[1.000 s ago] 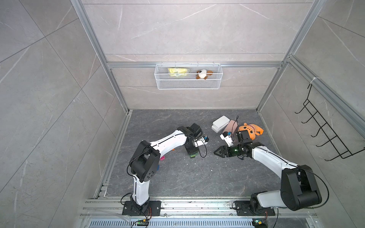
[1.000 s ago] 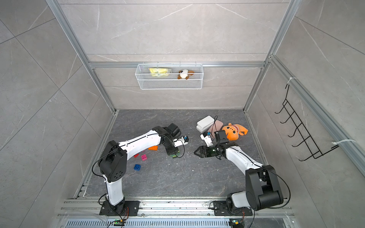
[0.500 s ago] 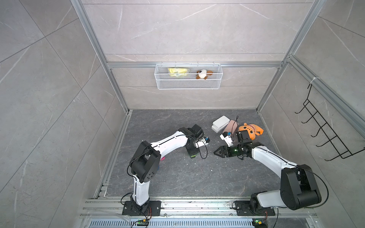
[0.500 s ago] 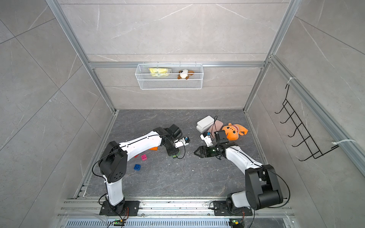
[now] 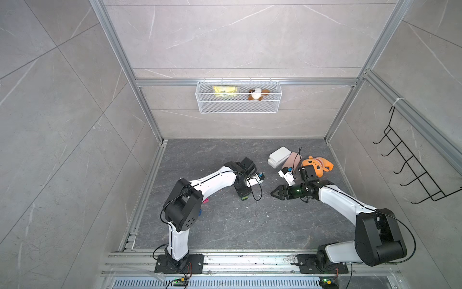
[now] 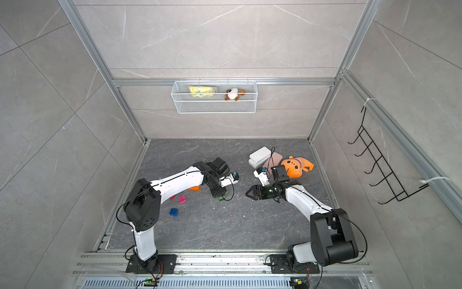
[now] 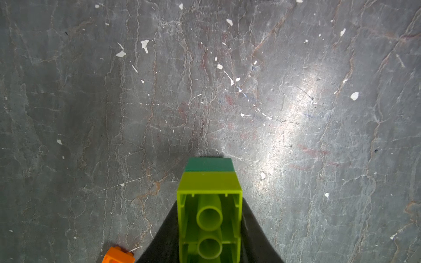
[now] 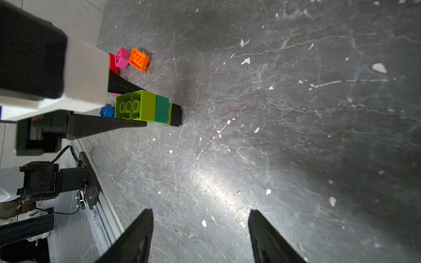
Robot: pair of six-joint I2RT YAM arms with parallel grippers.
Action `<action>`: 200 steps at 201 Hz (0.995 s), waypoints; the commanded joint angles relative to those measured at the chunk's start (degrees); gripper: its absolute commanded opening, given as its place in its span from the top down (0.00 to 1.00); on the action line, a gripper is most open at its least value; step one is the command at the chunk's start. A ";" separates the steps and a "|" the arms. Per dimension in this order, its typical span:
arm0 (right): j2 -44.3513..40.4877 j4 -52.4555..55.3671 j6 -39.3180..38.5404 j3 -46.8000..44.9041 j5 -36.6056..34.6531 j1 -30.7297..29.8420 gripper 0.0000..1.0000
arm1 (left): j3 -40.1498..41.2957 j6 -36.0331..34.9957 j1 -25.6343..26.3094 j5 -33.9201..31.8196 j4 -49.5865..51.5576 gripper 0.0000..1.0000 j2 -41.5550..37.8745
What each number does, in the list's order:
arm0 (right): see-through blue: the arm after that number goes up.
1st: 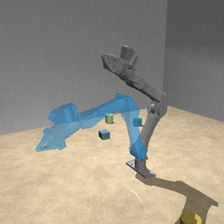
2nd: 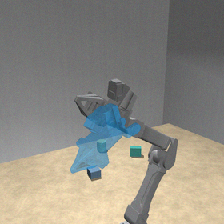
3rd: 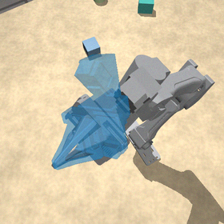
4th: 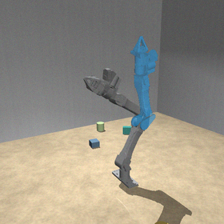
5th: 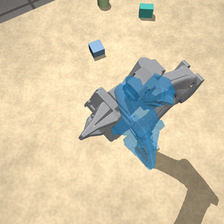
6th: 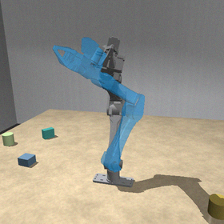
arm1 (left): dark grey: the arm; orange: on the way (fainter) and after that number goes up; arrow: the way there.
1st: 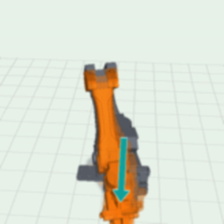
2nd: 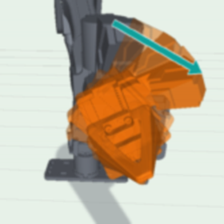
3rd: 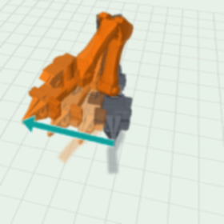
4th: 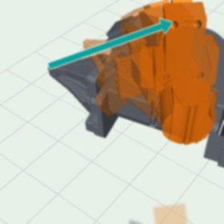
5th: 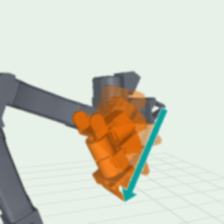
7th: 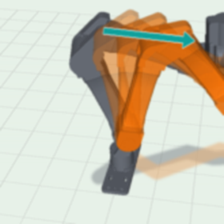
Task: Assemble a carrot with lego
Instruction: Assemble the lego brick with the lego brick.
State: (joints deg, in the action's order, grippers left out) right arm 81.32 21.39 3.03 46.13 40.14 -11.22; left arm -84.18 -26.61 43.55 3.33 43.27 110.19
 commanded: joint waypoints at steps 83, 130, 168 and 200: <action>-0.28 2.96 -0.64 2.94 -0.11 0.34 0.31 | 4.12 -7.28 -3.63 -0.17 4.69 0.65 -0.39; -0.63 3.18 -0.82 3.35 -0.14 0.24 0.31 | 2.75 -4.53 -3.86 1.66 2.24 0.47 -3.14; -1.72 3.92 -1.04 3.53 -0.58 0.15 0.31 | 2.11 -1.57 -4.60 3.73 0.96 0.30 -5.94; -4.39 3.69 -1.76 3.05 -0.71 -0.36 0.31 | 3.52 2.62 -6.48 5.48 -0.99 0.23 -10.58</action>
State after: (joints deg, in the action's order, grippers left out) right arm 80.20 24.01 2.81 48.03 39.90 -11.22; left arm -81.36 -28.40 38.61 5.93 43.46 106.10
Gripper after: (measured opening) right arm 0.687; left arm 0.761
